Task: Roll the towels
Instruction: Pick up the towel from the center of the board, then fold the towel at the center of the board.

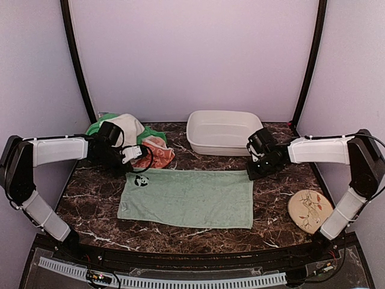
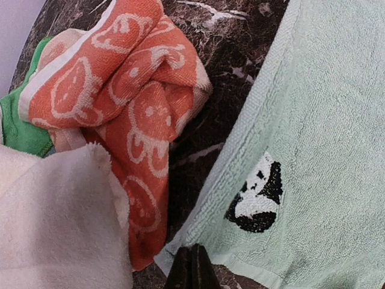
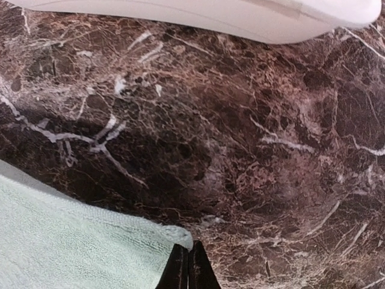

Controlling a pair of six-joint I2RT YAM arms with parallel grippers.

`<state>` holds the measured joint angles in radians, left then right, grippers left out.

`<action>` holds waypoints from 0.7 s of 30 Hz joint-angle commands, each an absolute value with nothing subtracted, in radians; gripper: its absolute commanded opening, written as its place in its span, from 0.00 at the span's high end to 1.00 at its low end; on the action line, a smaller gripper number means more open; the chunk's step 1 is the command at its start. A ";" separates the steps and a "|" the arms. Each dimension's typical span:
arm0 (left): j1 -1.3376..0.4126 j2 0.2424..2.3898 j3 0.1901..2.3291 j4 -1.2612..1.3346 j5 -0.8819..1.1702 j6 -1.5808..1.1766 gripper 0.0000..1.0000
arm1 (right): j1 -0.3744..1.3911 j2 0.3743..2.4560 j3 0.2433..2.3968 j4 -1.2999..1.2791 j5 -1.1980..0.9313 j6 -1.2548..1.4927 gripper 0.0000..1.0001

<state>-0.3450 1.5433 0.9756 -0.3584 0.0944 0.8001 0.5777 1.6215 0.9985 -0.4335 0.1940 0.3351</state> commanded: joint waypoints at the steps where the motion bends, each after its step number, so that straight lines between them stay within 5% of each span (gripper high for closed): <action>1: -0.347 1.483 0.921 -0.315 0.086 0.778 1.00 | 0.581 1.542 0.937 -0.395 0.256 0.383 1.00; 21: -0.406 1.217 0.730 -0.417 0.167 0.702 1.00 | 0.940 1.247 0.671 -0.487 0.372 0.681 1.00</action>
<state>-0.3805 1.2778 0.7727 -0.3580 0.1417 0.7284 0.9161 1.3045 0.6819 -0.4503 0.2981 0.5777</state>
